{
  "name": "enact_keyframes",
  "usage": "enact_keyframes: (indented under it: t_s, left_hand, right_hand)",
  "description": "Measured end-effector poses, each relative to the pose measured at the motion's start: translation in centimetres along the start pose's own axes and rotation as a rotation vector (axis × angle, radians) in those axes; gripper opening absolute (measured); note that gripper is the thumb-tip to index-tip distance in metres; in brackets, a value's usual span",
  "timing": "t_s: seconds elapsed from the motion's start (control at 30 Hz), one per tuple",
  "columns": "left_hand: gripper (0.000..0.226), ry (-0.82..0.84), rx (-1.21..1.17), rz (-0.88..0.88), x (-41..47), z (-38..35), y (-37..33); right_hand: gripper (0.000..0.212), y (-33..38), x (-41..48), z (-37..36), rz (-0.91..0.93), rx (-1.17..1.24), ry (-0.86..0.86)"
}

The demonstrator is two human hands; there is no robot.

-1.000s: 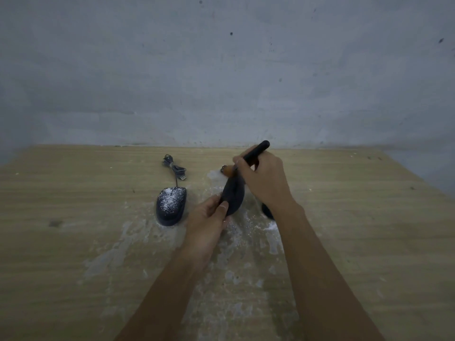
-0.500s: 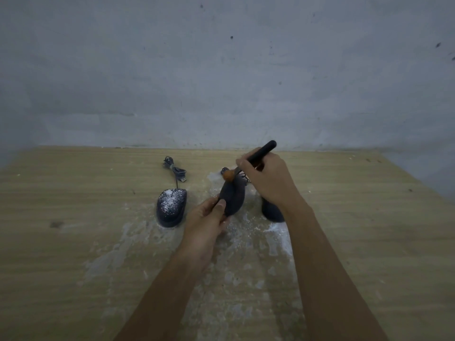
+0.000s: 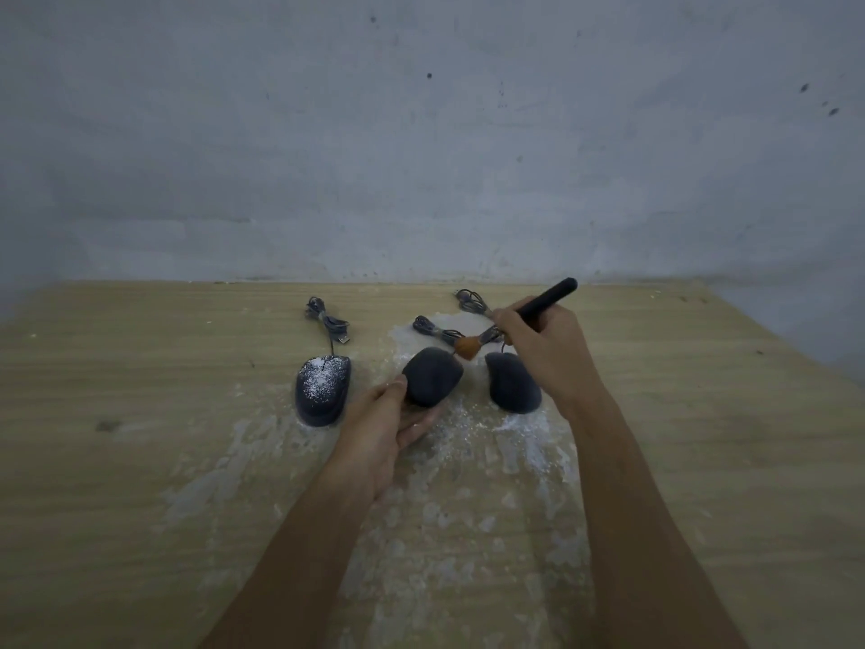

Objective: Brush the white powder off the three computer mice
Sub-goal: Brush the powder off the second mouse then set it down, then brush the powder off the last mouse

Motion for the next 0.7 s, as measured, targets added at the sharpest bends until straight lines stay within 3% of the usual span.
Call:
enact_keyframes:
  t_s: [0.2,0.4,0.7]
  left_hand:
    - [0.025,-0.097,-0.029,-0.019,-0.2,0.0,0.2]
    - [0.011,-0.235,-0.086,-0.046,-0.4,-1.2,0.3]
    - [0.023,-0.143,0.327,-0.017,-0.1,-0.2,-0.1]
  right_hand:
    - [0.014,-1.0,-1.2,-0.3,-0.006,-0.009,-0.009]
    - [0.015,-1.8,-1.7,0.6,-0.041,0.044,-0.074]
    - [0.019,-2.3,-1.9,0.3,-0.056,0.022,-0.067]
Point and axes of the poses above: each hand's wrist, its own x-axis towards the middle knuckle, its own z-axis out of the back of the hand, y = z × x, the point moved 5 cm from there along x, towards the middle knuckle, and after that the axes turned 2 degrees about -x, right-handed, at the moved point
